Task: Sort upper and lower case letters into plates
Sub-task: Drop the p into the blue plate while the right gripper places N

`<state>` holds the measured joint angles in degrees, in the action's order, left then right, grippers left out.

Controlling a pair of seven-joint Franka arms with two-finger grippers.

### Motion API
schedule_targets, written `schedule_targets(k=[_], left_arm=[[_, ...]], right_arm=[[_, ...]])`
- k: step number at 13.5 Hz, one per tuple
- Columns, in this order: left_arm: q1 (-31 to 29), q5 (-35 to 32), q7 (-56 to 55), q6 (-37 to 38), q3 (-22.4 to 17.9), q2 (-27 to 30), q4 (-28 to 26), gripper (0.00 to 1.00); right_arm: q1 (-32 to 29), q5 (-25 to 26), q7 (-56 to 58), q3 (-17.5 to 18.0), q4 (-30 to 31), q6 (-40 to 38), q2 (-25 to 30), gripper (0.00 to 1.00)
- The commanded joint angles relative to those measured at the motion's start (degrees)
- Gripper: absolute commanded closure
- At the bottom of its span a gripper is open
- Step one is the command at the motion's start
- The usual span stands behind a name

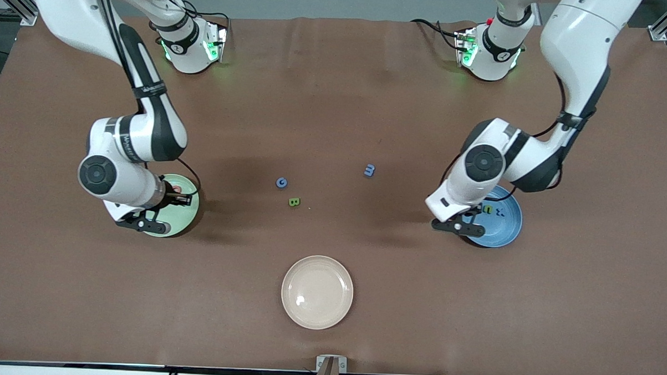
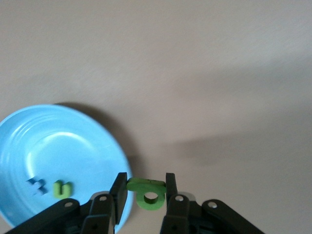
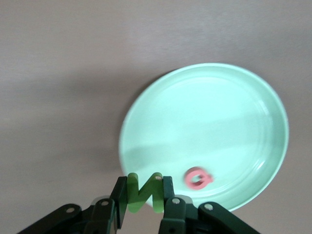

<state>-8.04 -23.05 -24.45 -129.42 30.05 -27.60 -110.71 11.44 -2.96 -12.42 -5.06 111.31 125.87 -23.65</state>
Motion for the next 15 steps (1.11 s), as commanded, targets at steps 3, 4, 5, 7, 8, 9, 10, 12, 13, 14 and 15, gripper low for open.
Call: schedule_targets(k=[3, 4, 5, 7, 8, 9, 10, 12, 13, 14, 15], left_arm=[[-11.81, -2.07, 8.27, -7.32, 3.79, 3.78, -10.13, 0.78], [-13.13, -4.52, 8.37, -8.46, 3.79, 3.52, -11.09, 0.78], [-13.84, -5.77, 8.37, -9.96, 3.79, 3.17, -11.97, 0.78], [-14.28, -6.13, 8.28, -12.77, 3.79, 2.73, -13.65, 0.78], [-14.28, -6.22, 8.11, -13.30, 3.79, 2.38, -14.09, 0.77], [-14.11, -6.22, 7.67, -13.48, 3.79, 2.29, -14.27, 0.77], [-13.85, -6.22, 7.41, -13.49, 3.79, 1.94, -14.53, 0.77], [-13.67, -6.22, 7.40, -14.01, 3.79, 1.50, -14.71, 0.77], [-13.67, -6.31, 7.40, -14.80, 3.70, 1.23, -15.32, 0.77], [-13.76, -7.18, 7.32, -15.33, 3.70, 1.06, -15.50, 0.76], [-14.02, -8.32, 7.32, -15.59, 3.70, 0.45, -15.50, 0.74]], right_arm=[[-4.58, 0.41, 6.26, 1.37, 9.71, 13.33, 0.98, 1.00], [-4.58, 0.15, 6.36, 1.45, 10.33, 14.56, 0.72, 1.00], [-4.49, -0.12, 6.36, 1.54, 10.68, 15.97, 0.28, 0.99], [-4.14, -0.29, 6.18, 1.72, 10.69, 17.82, -0.95, 0.99], [-4.05, -0.38, 6.18, 1.81, 10.69, 18.18, -1.22, 0.99], [-3.97, -1.08, 6.18, 2.07, 10.69, 18.18, -1.57, 0.99], [-3.97, -1.69, 6.27, 2.51, 10.69, 18.18, -1.66, 0.99], [-3.97, -2.67, 6.27, 2.95, 10.77, 18.18, -1.75, 0.99], [-3.88, -2.67, 6.27, 2.95, 10.86, 18.09, -1.92, 0.99], [-3.88, -2.67, 6.18, 2.95, 10.86, 17.66, -2.10, 0.98], [-3.62, -2.67, 6.01, 2.95, 10.77, 17.39, -2.19, 0.97]])
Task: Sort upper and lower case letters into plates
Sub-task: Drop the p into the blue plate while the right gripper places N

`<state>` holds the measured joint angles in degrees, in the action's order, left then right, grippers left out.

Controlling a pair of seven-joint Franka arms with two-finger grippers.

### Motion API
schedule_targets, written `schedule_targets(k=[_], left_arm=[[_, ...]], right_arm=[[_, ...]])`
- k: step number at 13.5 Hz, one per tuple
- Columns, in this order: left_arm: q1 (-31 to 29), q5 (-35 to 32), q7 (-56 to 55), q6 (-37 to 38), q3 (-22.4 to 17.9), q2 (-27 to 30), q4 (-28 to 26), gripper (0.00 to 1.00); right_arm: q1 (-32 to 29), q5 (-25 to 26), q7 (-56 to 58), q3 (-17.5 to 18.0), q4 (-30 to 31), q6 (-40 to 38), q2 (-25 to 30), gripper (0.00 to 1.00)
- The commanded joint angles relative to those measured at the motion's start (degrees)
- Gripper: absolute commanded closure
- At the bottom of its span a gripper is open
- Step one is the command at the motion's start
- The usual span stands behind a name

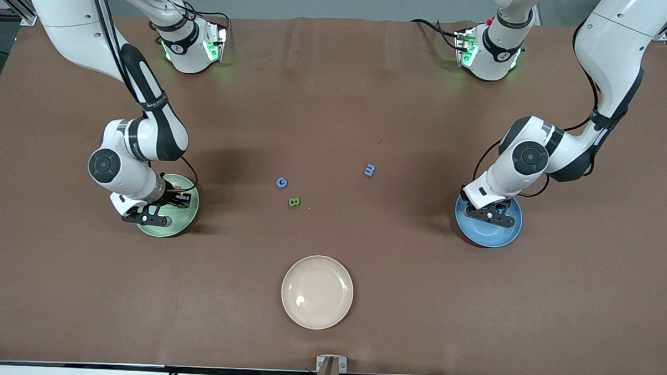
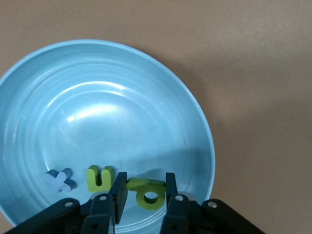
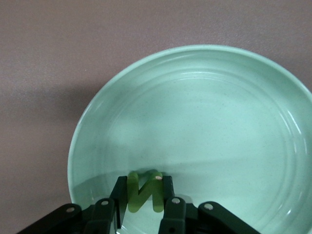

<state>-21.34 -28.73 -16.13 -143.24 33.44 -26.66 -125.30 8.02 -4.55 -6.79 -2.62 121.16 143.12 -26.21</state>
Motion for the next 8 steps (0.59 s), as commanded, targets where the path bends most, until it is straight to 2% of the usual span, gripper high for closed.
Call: schedule_targets(k=[1, 2, 3, 4, 5, 7, 8], left_arm=[[-0.81, -3.26, -1.00, -1.95, 0.31, -0.94, -0.92, 0.74], [-0.81, -3.70, -1.09, -2.30, 0.31, -1.11, -0.92, 0.74], [-0.90, -3.96, -1.01, -2.74, 0.31, -1.38, -0.92, 0.74], [-0.90, -3.97, -1.00, -3.09, 0.22, -1.47, -0.92, 0.74], [-0.90, -3.97, -1.00, -3.10, 0.22, -1.47, -0.92, 0.74], [-0.98, -3.97, -1.00, -3.10, 0.22, -1.55, -0.92, 0.74], [-0.98, -3.97, -1.00, -3.10, 0.22, -1.38, -0.92, 0.68]], right_arm=[[-0.11, -1.08, 0.29, 0.51, 0.92, 0.14, 0.28, 0.95], [-0.11, -1.08, 0.11, 0.51, 0.92, 0.05, 0.02, 0.91], [-0.11, -1.08, 0.02, 0.51, 0.92, -0.12, 0.01, 0.78], [-0.11, -1.08, 0.02, 0.51, 0.74, -0.99, 0.10, 0.34], [-0.11, -1.08, -0.06, 0.51, 0.57, -1.18, 0.10, 0.00], [-0.02, -1.08, -0.07, 0.60, -1.01, -4.41, 0.63, 0.00], [0.41, -1.08, -0.41, 0.60, -3.37, -8.87, 1.06, 0.00]])
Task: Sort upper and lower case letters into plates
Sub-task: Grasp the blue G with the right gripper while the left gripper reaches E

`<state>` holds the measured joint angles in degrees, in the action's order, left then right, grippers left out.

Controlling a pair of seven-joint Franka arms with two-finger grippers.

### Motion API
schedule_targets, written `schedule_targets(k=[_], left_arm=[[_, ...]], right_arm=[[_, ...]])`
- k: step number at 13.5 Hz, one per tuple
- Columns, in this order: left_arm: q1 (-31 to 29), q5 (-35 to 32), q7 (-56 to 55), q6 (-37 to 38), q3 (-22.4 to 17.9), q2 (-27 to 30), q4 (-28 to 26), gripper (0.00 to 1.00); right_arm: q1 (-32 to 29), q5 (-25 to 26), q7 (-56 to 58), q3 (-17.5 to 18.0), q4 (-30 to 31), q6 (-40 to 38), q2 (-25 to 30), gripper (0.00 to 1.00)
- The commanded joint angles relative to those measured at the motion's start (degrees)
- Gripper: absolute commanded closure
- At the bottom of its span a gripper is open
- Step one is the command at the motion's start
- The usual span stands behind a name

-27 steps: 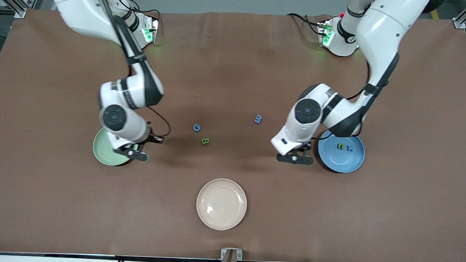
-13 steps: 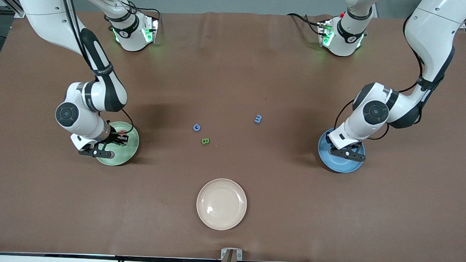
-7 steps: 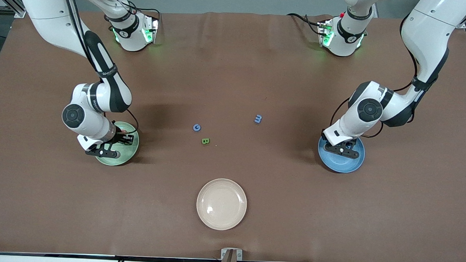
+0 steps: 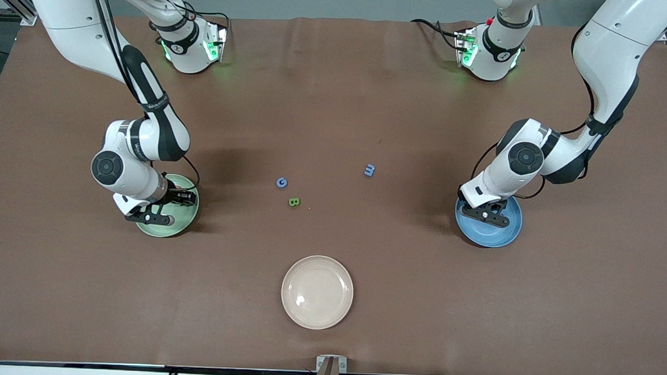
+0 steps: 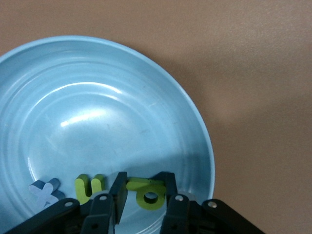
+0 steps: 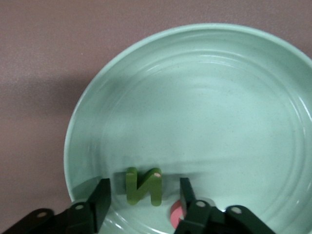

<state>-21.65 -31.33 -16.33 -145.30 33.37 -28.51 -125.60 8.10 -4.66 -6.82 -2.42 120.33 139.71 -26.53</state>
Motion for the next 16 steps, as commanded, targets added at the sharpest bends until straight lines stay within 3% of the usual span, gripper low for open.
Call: schedule_targets(k=[1, 2, 4, 7, 9, 12, 16], left_arm=[[-0.76, -1.36, -0.81, -1.03, 0.29, 0.65, -0.61, 0.67], [-1.37, -1.36, -0.90, -1.03, 0.38, 1.17, -0.61, 0.55], [-1.99, -1.45, -0.29, -1.03, 0.47, 2.57, -0.35, 0.01], [-1.90, -1.45, -0.81, 1.94, 1.52, 5.30, 0.96, 0.00], [-1.90, -0.14, -1.85, 7.46, 4.58, 5.75, 4.03, 0.00], [-0.94, 1.27, -12.55, 12.84, 9.16, 5.05, 7.12, 0.00], [8.26, 4.00, -26.26, 17.25, 10.84, 3.47, 12.21, 0.00]], right_arm=[[1.20, -0.97, -2.04, 0.31, -5.43, -10.64, 2.00, 0.00], [2.00, -0.97, -4.40, 0.40, -7.81, -14.78, 2.44, 0.00], [5.32, -0.97, -10.98, 0.40, -9.94, -18.15, 3.41, 0.00], [13.14, -2.10, -23.64, 0.40, -9.51, -15.28, 3.07, 0.00], [18.94, -3.43, -31.11, 0.31, -8.63, -9.84, 1.93, 0.00], [23.79, -3.43, -39.21, 0.31, -8.27, -3.24, -1.23, 0.00], [27.22, -3.34, -46.78, 0.23, -6.25, 4.33, -4.40, 0.00]])
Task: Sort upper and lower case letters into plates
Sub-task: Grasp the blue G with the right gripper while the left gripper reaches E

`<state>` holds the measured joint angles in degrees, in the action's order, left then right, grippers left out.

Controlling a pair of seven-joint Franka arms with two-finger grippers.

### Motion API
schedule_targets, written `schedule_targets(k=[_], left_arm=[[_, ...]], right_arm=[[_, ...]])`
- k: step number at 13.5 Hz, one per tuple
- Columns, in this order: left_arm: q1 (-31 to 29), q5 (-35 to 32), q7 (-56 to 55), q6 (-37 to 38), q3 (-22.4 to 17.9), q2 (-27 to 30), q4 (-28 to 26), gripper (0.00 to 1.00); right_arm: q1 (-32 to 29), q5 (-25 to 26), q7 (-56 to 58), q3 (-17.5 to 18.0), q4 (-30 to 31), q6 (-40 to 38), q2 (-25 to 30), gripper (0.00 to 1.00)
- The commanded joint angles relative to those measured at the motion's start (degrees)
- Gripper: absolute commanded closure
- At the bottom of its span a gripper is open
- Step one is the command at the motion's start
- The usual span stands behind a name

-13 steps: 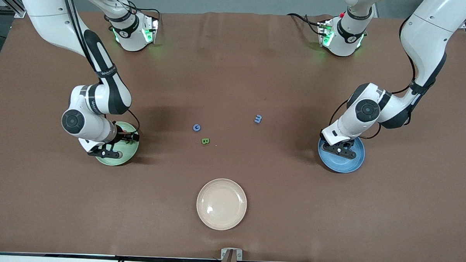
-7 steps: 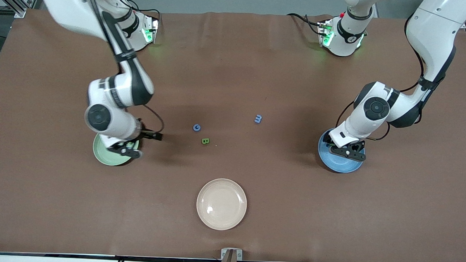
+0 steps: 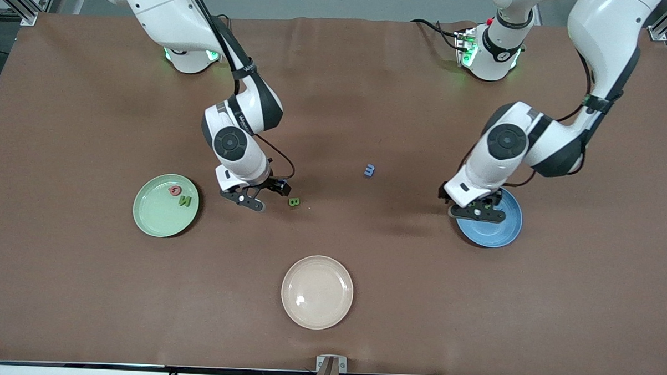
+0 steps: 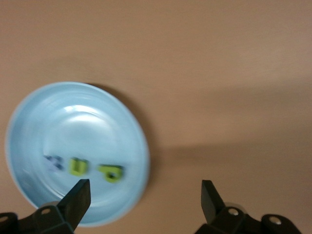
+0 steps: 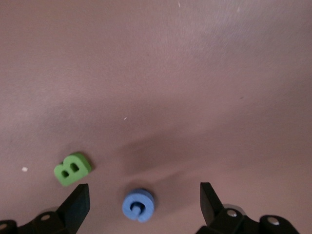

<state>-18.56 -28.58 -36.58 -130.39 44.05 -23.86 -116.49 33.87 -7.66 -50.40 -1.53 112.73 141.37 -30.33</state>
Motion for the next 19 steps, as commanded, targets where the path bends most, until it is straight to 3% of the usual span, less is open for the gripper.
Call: schedule_targets(k=[1, 5, 9, 13, 15, 19], left_arm=[[8.15, 1.24, -9.01, 2.33, 0.16, -2.58, 4.94, 0.00], [16.61, 0.28, -11.85, 2.25, -0.11, -8.66, 9.61, 0.01], [21.27, 0.10, -11.94, 2.16, -0.63, -13.22, 9.44, 0.01], [23.13, -4.55, -14.04, -1.26, -2.21, -16.65, 9.44, 0.01], [24.00, -5.43, -14.22, -2.93, -2.65, -17.45, 9.26, 0.06], [25.93, -5.61, -14.92, -3.47, -4.41, -17.89, 9.09, 0.17]], right_arm=[[2.15, -0.34, -3.38, -0.75, 1.35, 2.86, -0.95, 0.00], [3.47, -0.34, -4.44, -0.75, 2.31, 2.95, -0.87, 0.01], [4.80, -0.17, -5.41, -0.84, 3.19, 3.64, -0.87, 0.17], [4.71, 0.10, -5.41, -0.93, 3.46, 3.74, -0.78, 0.36], [4.71, 0.10, -5.41, -0.93, 3.46, 3.65, -0.78, 0.52], [4.36, 0.10, -5.58, -0.93, 3.37, 2.95, -0.34, 0.95]])
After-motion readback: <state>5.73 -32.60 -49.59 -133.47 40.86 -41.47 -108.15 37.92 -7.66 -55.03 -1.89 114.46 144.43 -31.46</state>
